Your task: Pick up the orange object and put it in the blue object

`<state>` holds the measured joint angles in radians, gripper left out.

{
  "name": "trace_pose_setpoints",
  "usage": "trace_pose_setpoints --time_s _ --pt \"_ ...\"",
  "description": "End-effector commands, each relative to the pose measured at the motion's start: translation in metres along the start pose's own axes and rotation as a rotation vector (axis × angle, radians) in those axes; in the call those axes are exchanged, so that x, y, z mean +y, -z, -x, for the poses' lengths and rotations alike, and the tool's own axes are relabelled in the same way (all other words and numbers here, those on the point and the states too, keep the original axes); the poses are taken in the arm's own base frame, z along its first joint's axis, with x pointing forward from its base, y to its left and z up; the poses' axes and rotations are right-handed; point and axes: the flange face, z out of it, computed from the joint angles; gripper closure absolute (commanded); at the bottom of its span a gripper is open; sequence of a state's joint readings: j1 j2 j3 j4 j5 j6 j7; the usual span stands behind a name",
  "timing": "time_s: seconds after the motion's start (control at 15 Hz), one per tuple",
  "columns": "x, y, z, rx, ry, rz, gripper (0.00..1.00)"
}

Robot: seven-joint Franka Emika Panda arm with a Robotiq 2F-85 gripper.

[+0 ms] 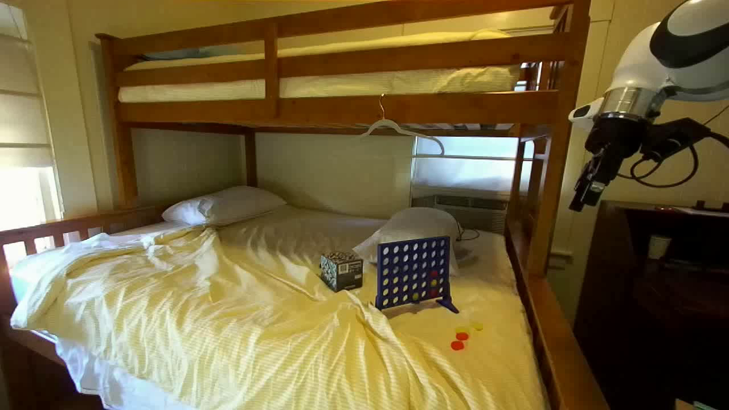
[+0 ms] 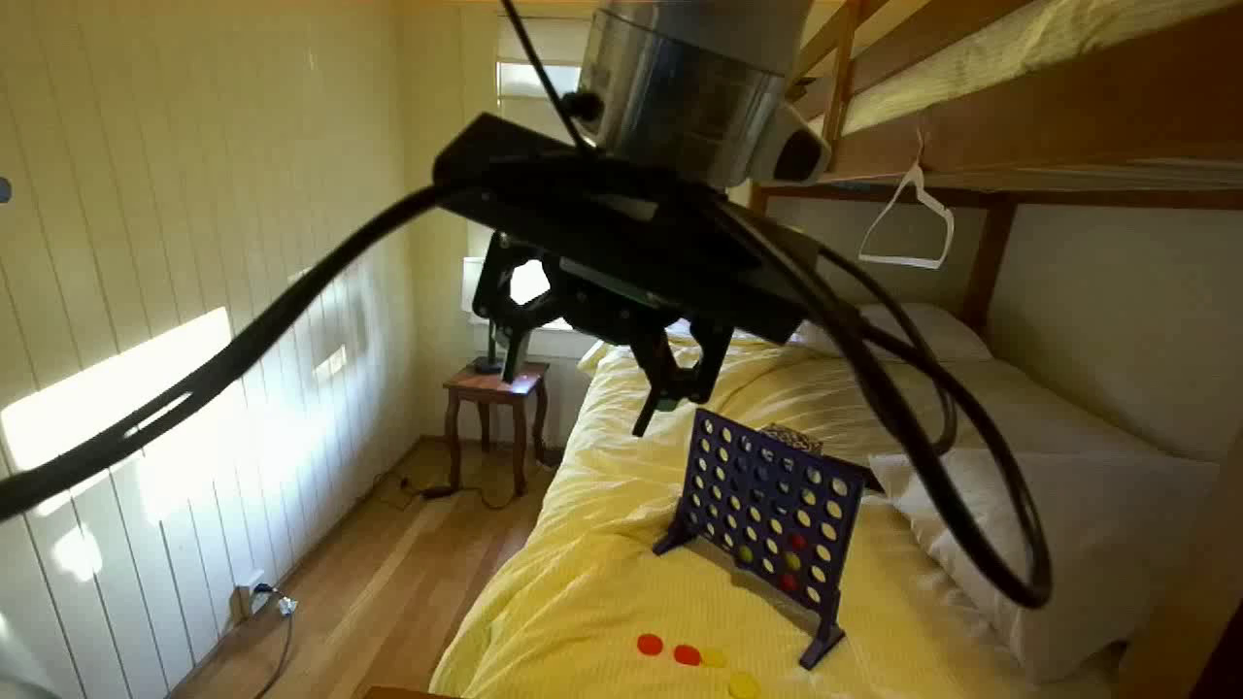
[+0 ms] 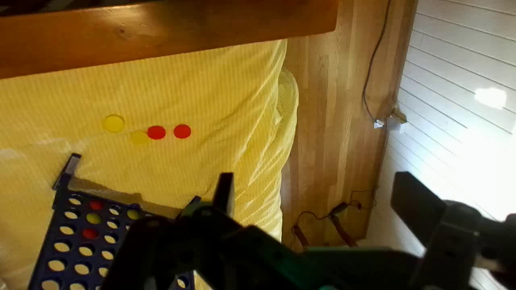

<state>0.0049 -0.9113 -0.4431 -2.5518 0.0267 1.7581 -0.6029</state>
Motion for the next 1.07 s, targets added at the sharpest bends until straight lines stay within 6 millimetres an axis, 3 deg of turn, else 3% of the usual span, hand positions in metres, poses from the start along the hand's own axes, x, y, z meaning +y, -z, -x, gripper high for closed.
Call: trace_pose_setpoints --time_s 0.0,0.27,0.4,0.47,0.6,0.8,1.0 --pt "0.000 0.000 0.000 -0.001 0.000 -0.001 0.00" --pt "0.000 0.000 0.000 -0.001 0.000 -0.001 0.00" --pt "0.002 -0.030 -0.029 -0.097 -0.003 -0.023 0.00" --pt "0.002 -0.055 -0.042 -0.151 -0.009 -0.011 0.00" --pt "0.002 -0.088 -0.059 -0.211 0.015 -0.004 0.00" --pt "0.004 -0.123 -0.080 -0.253 0.067 0.038 0.00" --pt "0.010 -0.144 -0.089 -0.255 0.117 0.101 0.00"
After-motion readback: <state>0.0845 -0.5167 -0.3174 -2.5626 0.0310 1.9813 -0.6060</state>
